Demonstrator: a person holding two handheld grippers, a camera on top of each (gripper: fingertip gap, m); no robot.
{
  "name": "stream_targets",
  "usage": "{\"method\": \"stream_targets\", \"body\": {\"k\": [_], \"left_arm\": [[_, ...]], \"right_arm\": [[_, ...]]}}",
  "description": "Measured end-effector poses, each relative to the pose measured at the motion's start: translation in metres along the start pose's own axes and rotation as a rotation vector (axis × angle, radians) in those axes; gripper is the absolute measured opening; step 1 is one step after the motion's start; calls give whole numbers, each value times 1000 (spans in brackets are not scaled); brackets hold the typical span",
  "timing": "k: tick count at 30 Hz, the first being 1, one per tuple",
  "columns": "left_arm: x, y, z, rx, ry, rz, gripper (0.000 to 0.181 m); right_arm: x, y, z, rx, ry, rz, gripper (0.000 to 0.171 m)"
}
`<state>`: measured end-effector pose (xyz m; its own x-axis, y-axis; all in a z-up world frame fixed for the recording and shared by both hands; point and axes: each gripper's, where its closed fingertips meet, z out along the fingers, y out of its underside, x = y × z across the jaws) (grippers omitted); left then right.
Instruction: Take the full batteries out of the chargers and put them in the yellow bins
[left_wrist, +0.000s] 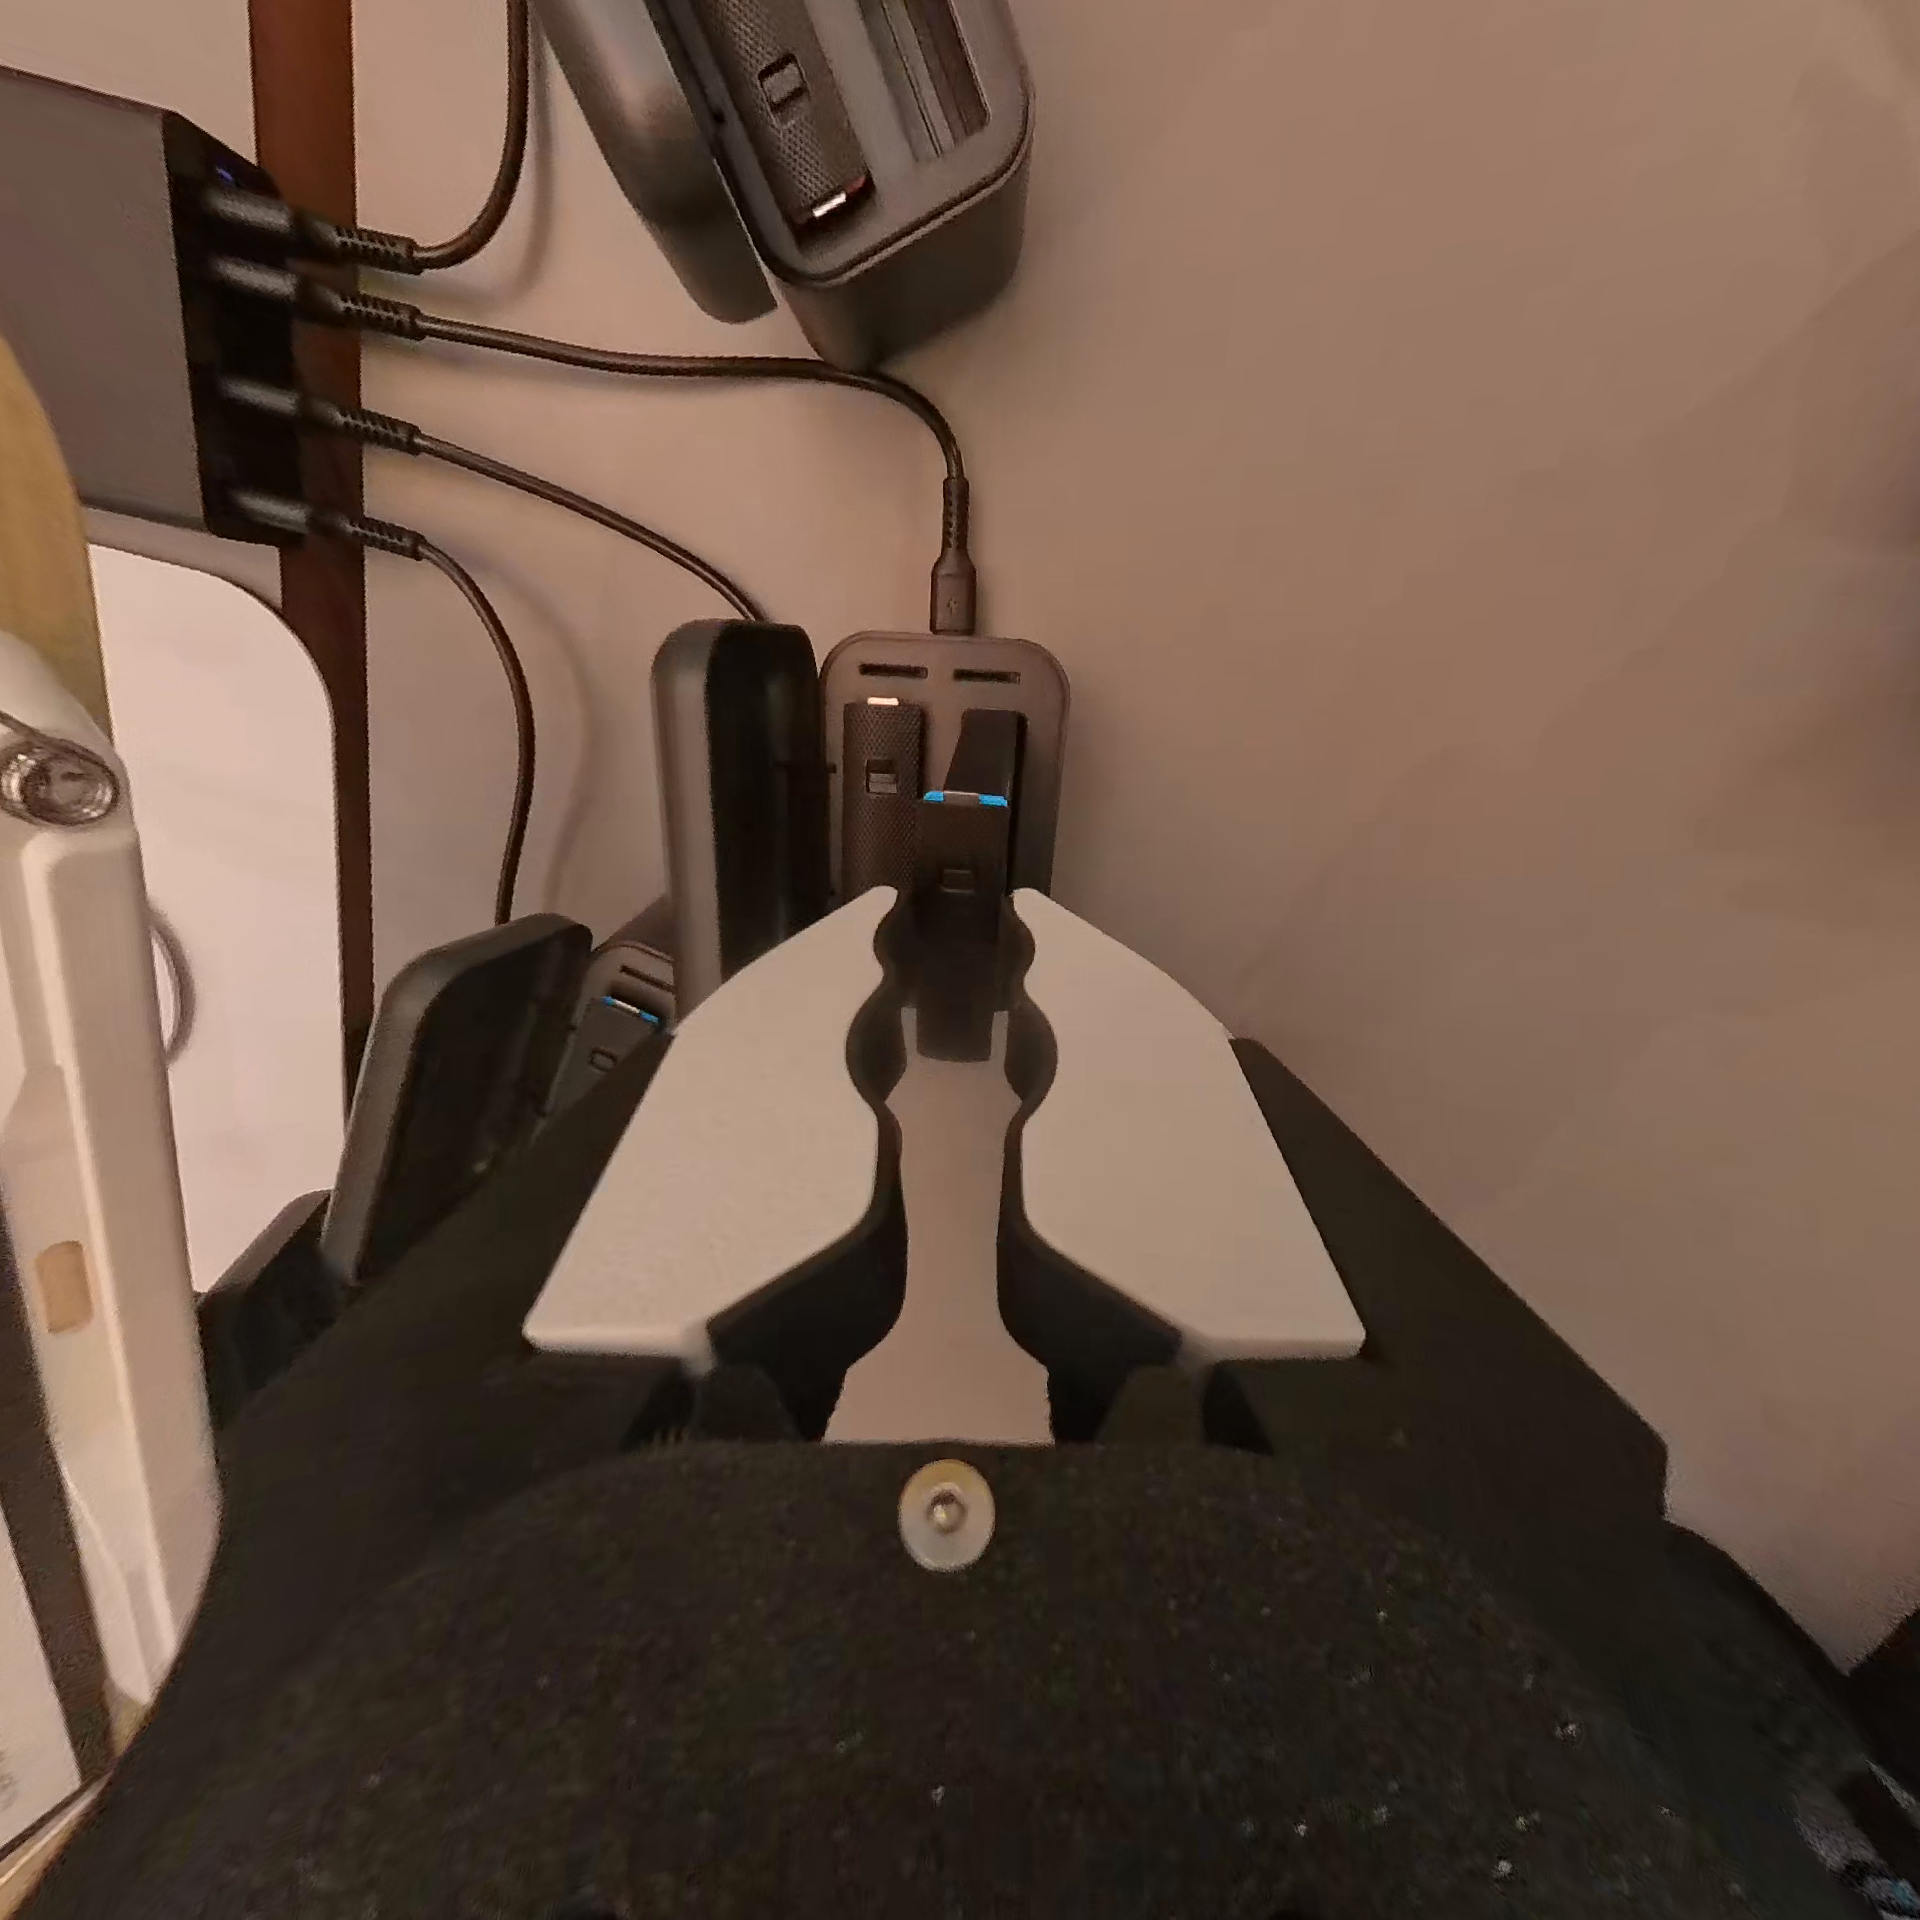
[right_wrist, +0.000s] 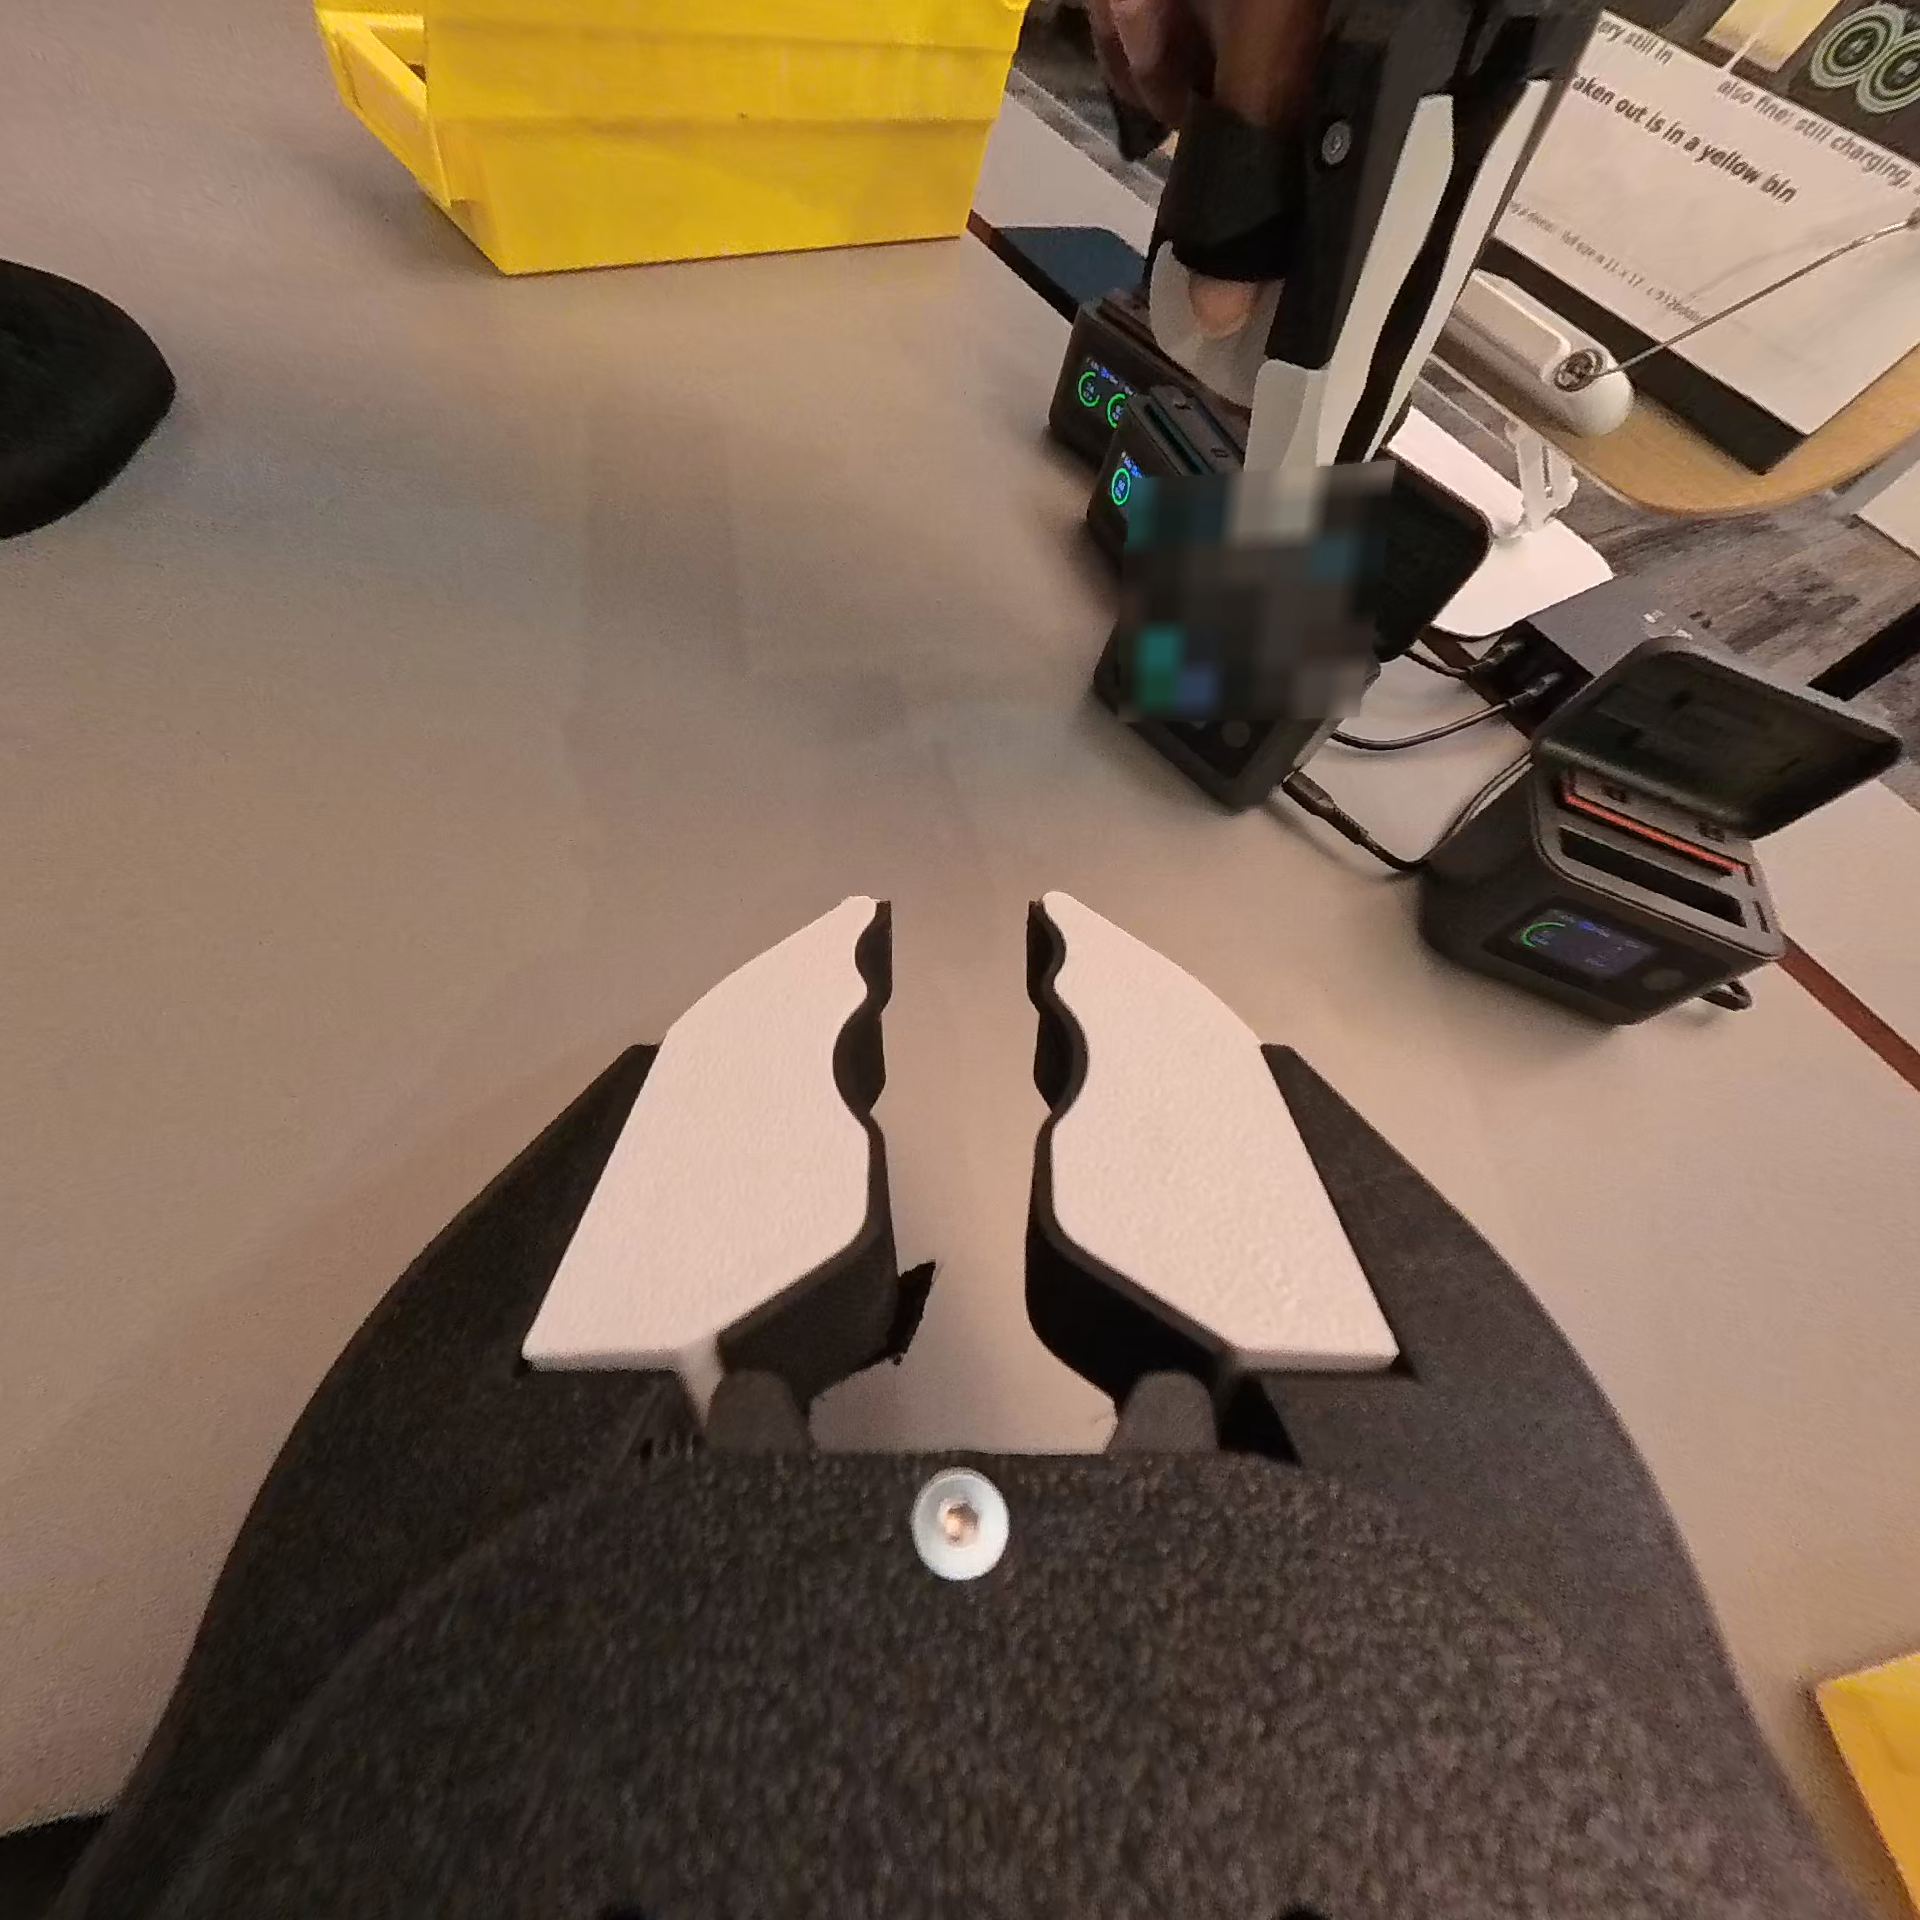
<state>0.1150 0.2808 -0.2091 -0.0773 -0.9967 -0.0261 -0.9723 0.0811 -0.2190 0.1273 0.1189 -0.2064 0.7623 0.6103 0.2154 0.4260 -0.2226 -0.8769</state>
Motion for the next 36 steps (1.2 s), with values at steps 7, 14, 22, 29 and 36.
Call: {"method": "stream_targets", "body": {"k": [7,14,22,29,36], "left_arm": [[0,0,4,-86,-1,33,15],[1,-6,18,-89,-24,88,15],[1,-6,8,139,-52,55,20],[0,5,-48,511,-203,-4,7],[10,73,-107,885,-451,-177,0]], "right_arm": [[0,3,2,-8,-5,4,25],[0,3,1,-5,-3,7,24],[-1,10,9,-28,-9,23,25],[36,-21,27,-9,63,67,22],[85,-63,87,-47,80,73,0]]}}
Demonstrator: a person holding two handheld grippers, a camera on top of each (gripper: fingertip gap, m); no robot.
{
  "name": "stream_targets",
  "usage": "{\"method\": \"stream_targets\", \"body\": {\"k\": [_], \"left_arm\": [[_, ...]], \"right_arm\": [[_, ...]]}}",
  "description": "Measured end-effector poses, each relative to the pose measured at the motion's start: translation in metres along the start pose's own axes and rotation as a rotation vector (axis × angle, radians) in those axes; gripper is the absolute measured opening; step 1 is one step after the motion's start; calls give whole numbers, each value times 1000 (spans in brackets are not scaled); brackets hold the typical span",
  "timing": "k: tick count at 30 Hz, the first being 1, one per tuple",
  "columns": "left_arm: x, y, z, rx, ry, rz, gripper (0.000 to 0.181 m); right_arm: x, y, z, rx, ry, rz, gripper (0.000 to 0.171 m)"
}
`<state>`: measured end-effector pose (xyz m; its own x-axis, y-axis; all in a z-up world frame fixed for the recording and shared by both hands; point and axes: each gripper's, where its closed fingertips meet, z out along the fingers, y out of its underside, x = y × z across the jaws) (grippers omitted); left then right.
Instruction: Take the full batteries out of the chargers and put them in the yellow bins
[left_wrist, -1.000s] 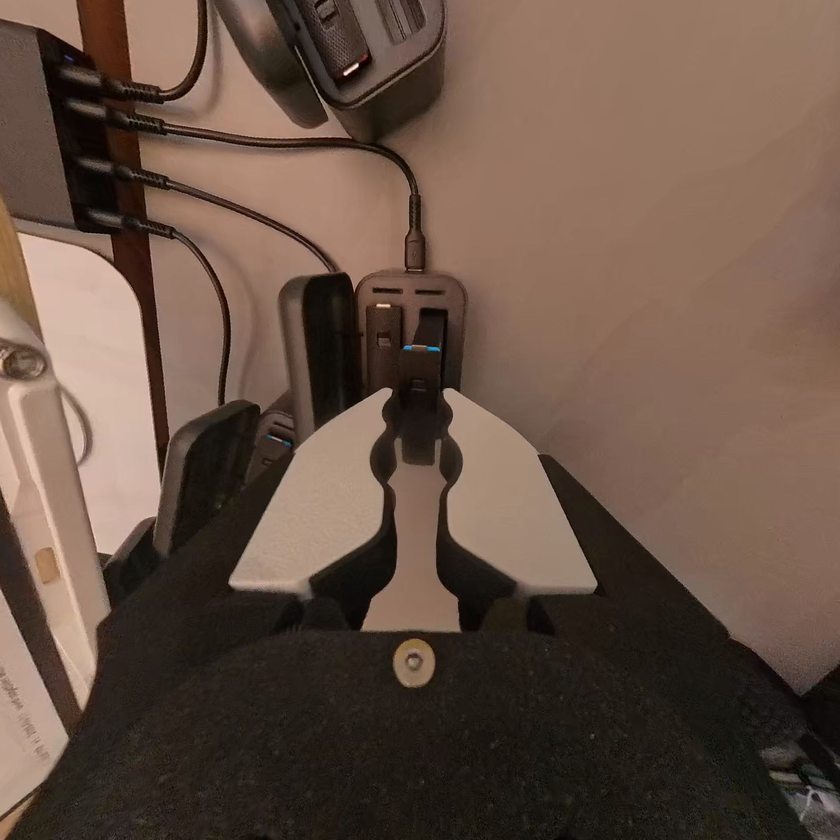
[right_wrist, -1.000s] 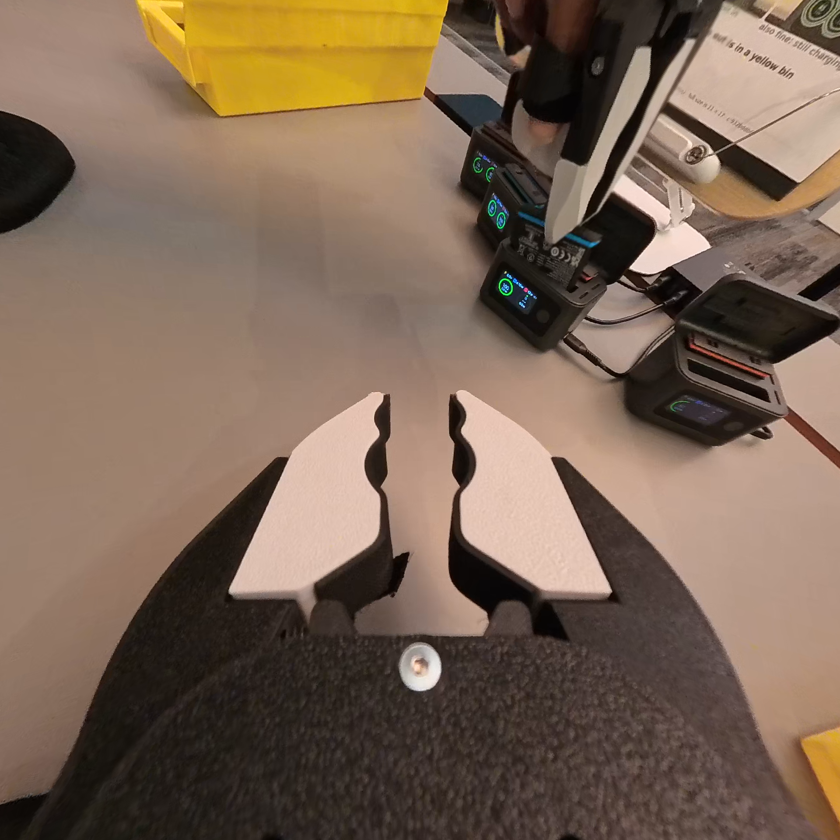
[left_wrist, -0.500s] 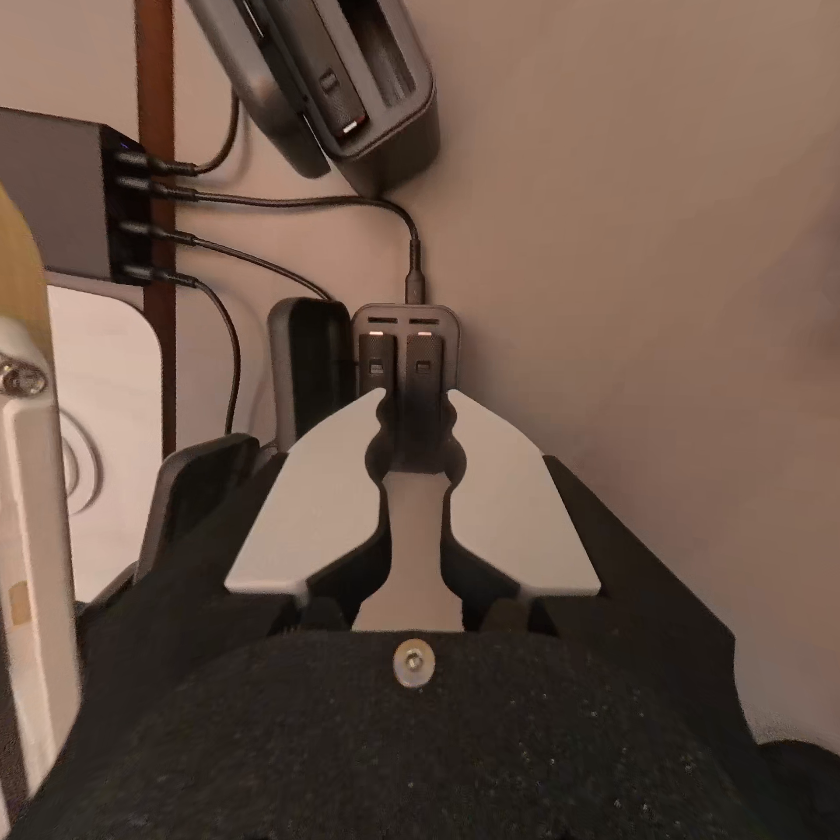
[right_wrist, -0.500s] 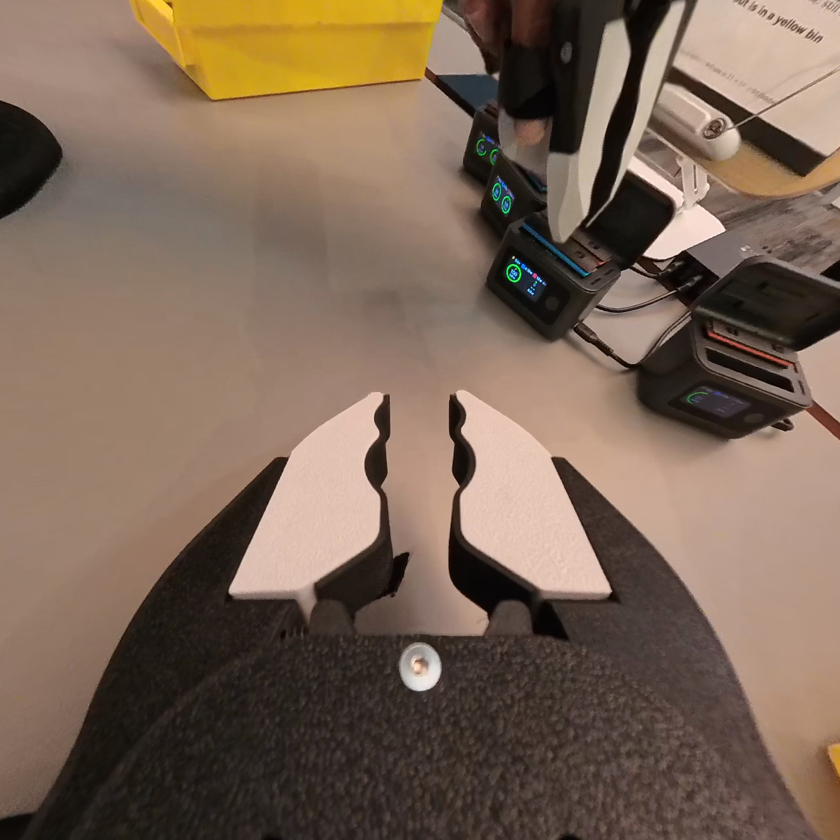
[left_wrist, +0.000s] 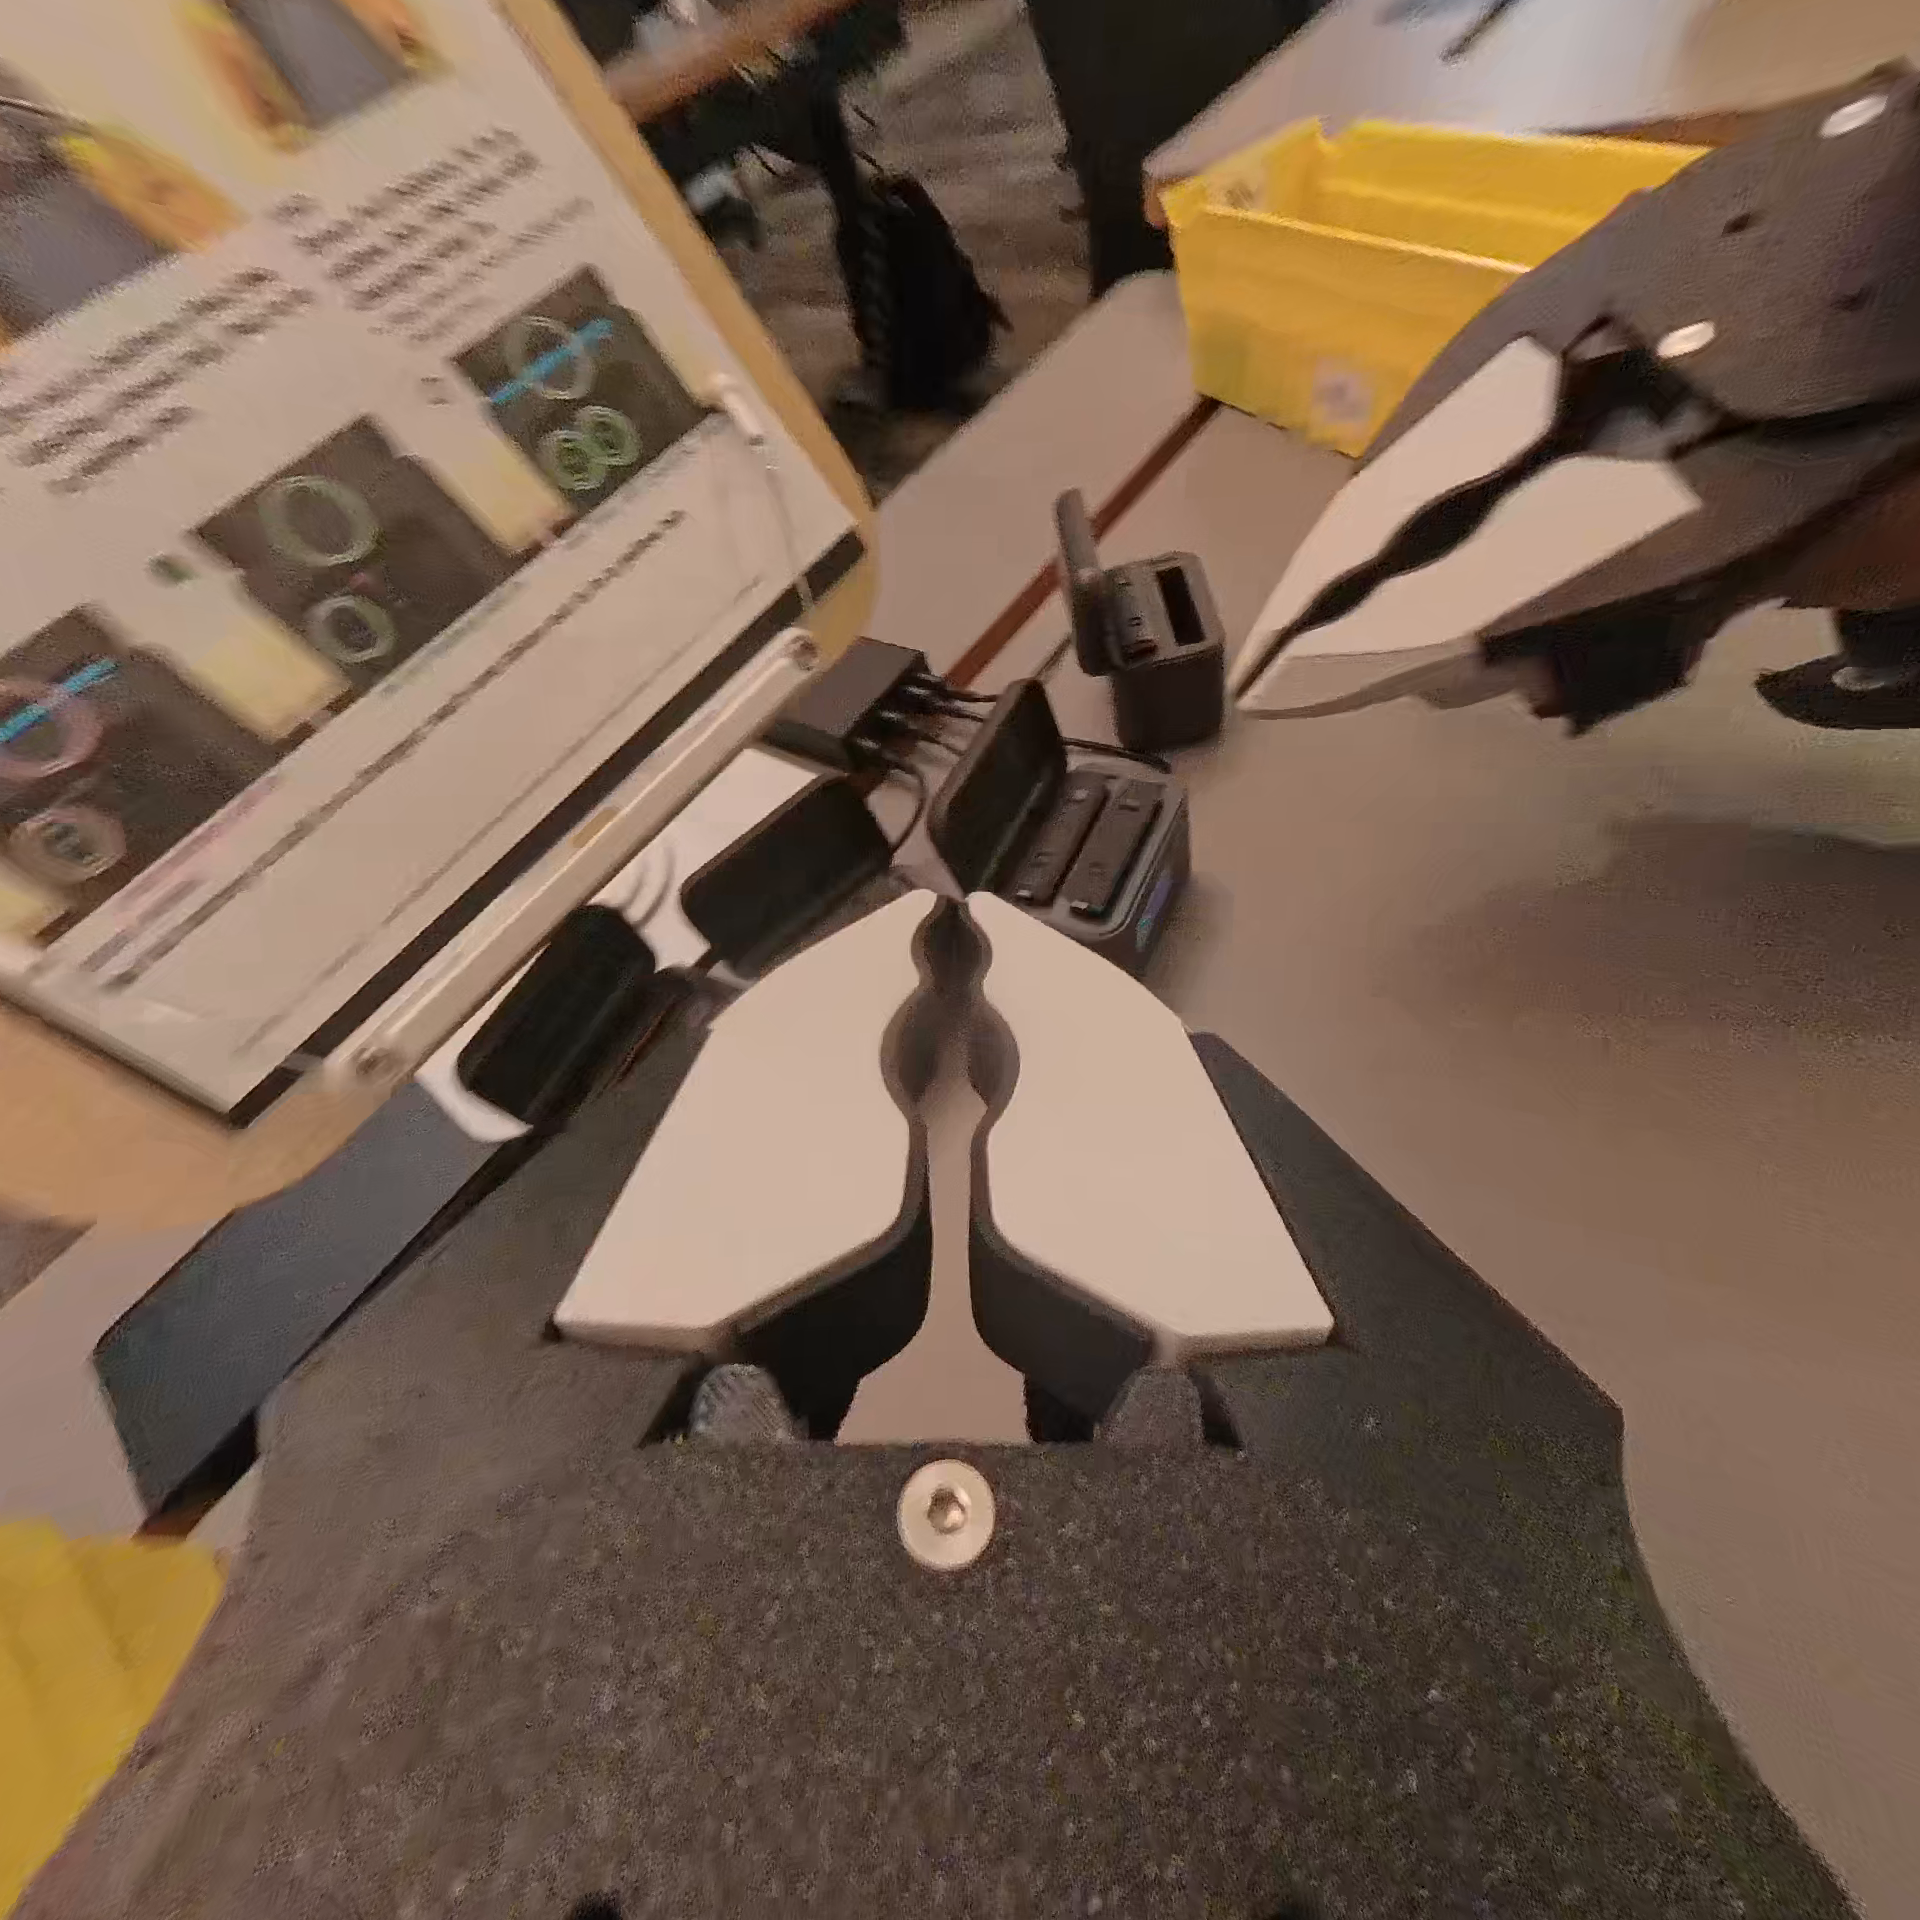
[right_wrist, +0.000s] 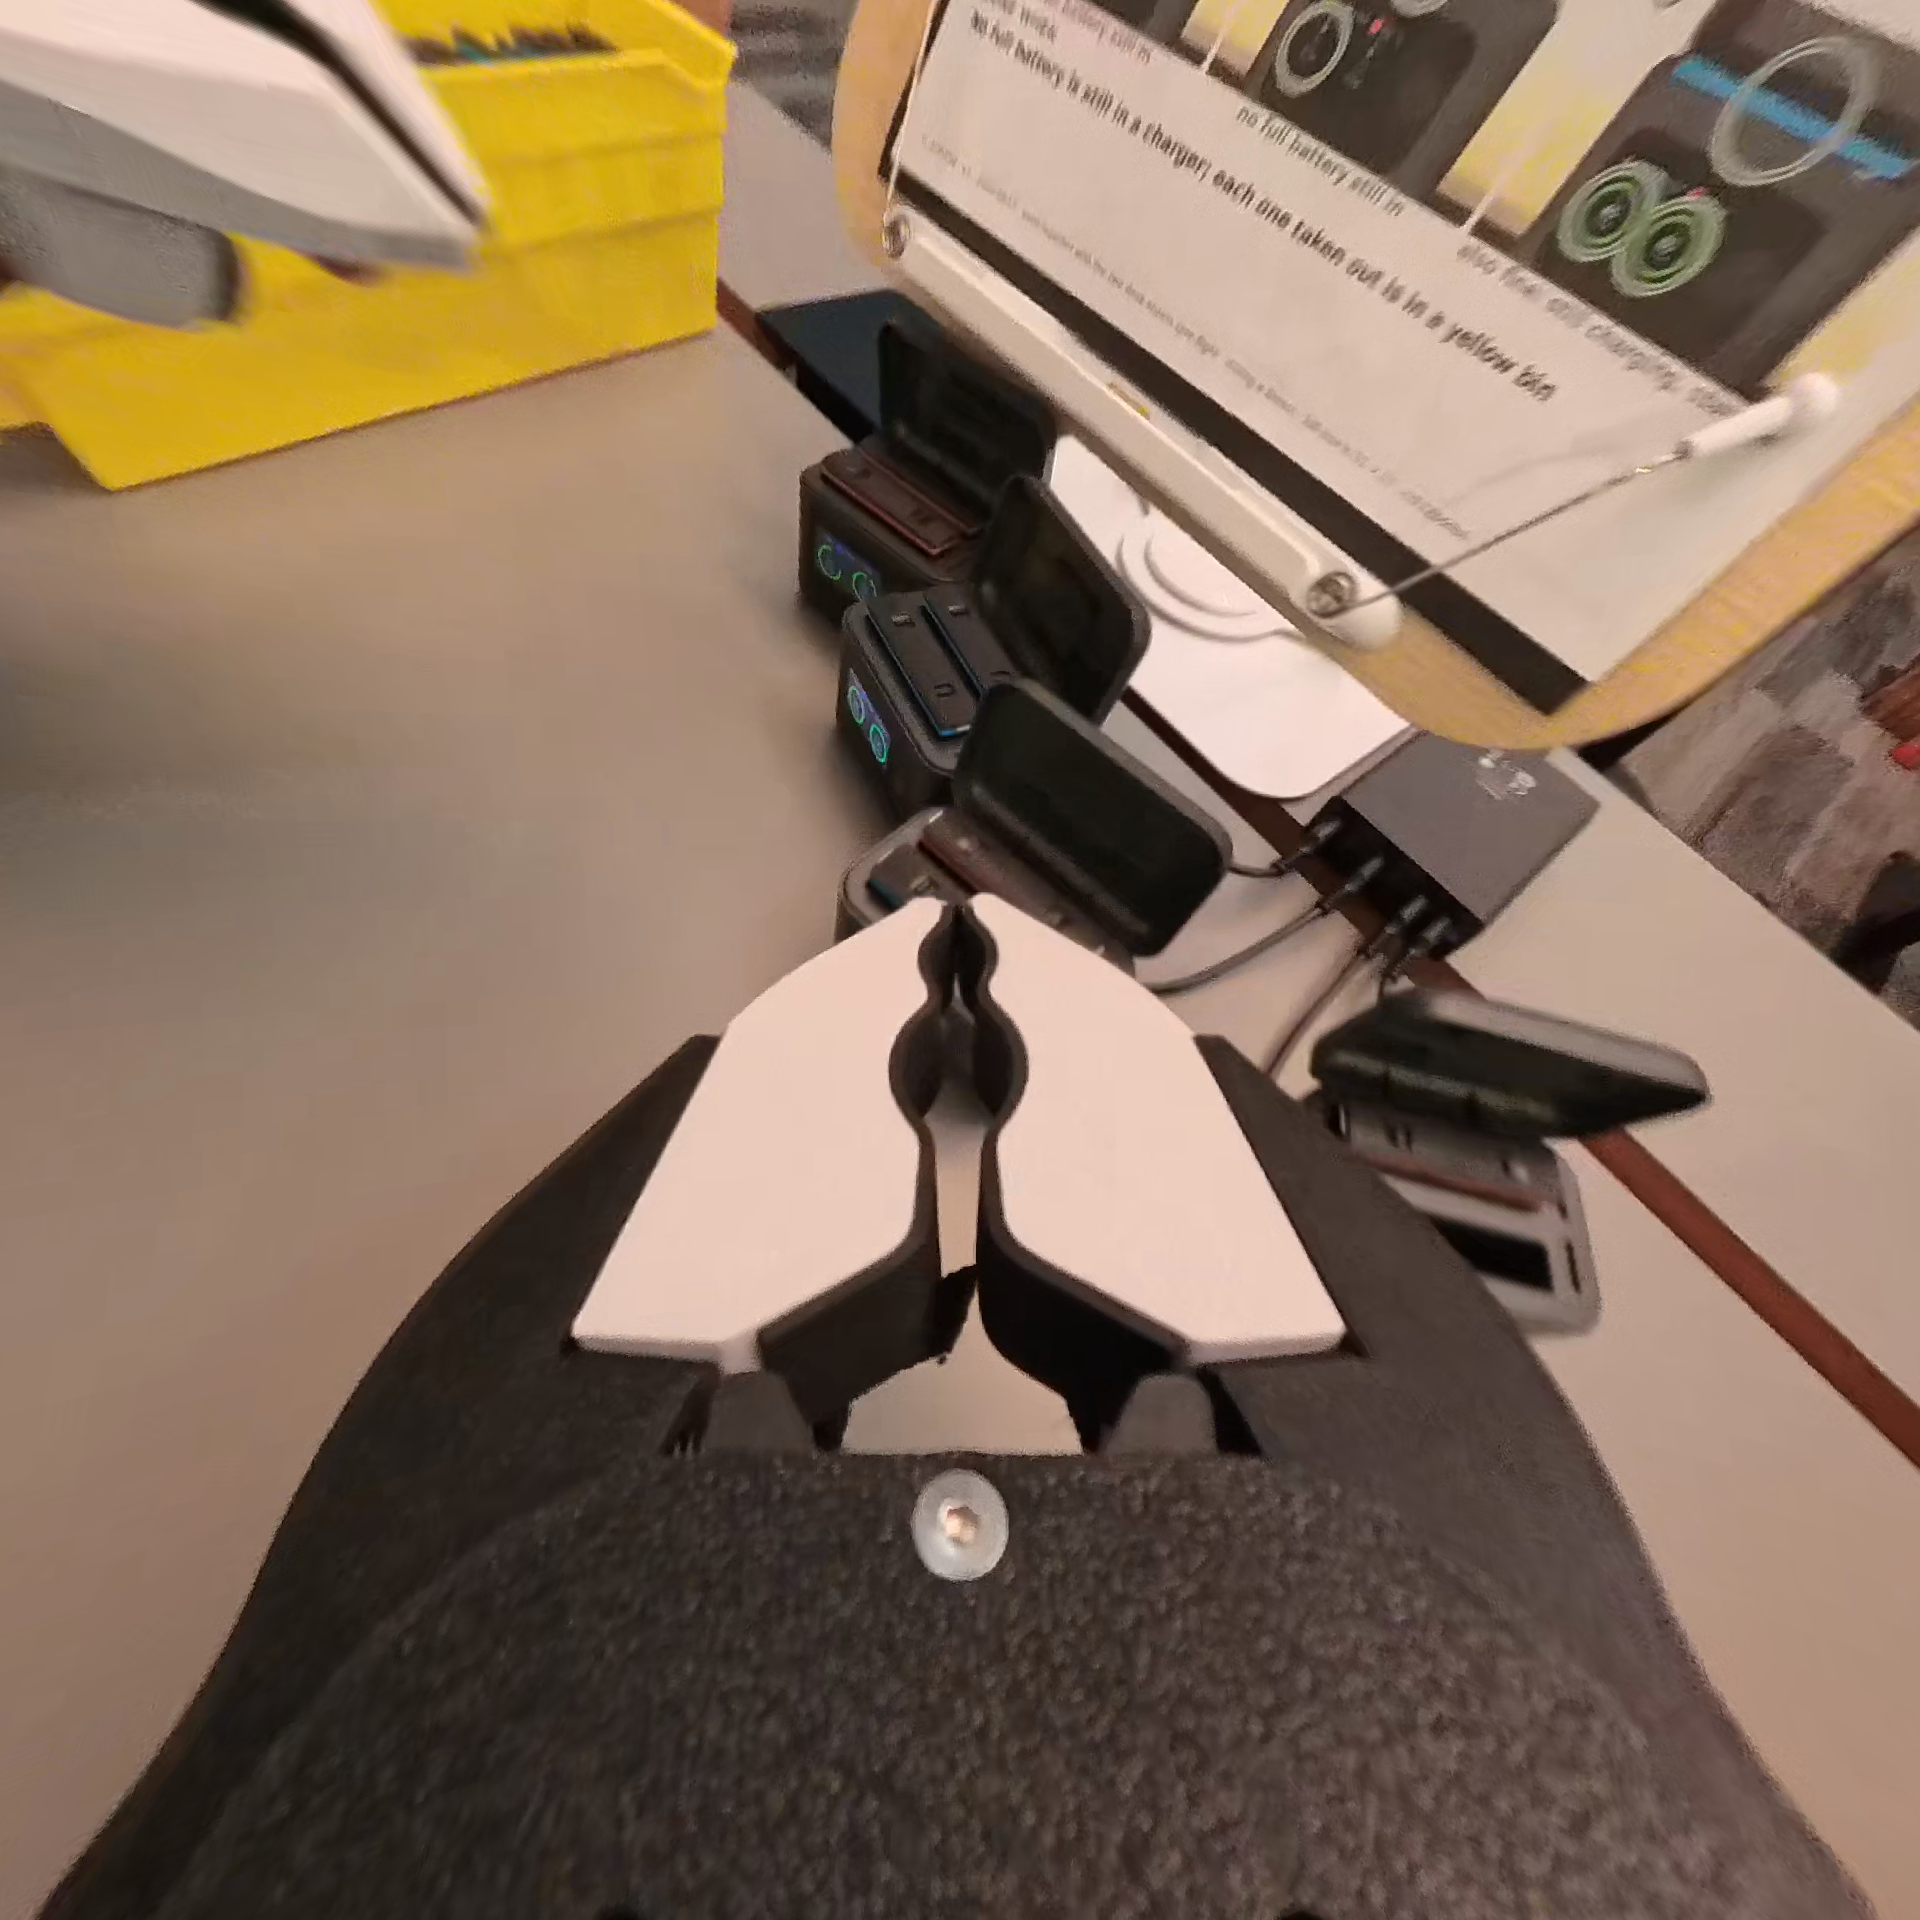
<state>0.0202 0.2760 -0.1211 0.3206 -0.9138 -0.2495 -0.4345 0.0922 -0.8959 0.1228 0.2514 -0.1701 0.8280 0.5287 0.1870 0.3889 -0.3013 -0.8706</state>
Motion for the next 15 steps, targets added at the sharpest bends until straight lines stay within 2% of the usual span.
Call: {"method": "stream_targets", "body": {"k": [6,11,15], "left_arm": [[-14,24,-61,57,-126,-32,0],[-31,43,-91,73,-206,-49,0],[-44,43,-104,142,-259,-97,0]], "right_arm": [[4,20,54,-179,-28,-8,0],[2,24,60,-209,-18,12,0],[2,25,60,-198,10,0,0]]}}
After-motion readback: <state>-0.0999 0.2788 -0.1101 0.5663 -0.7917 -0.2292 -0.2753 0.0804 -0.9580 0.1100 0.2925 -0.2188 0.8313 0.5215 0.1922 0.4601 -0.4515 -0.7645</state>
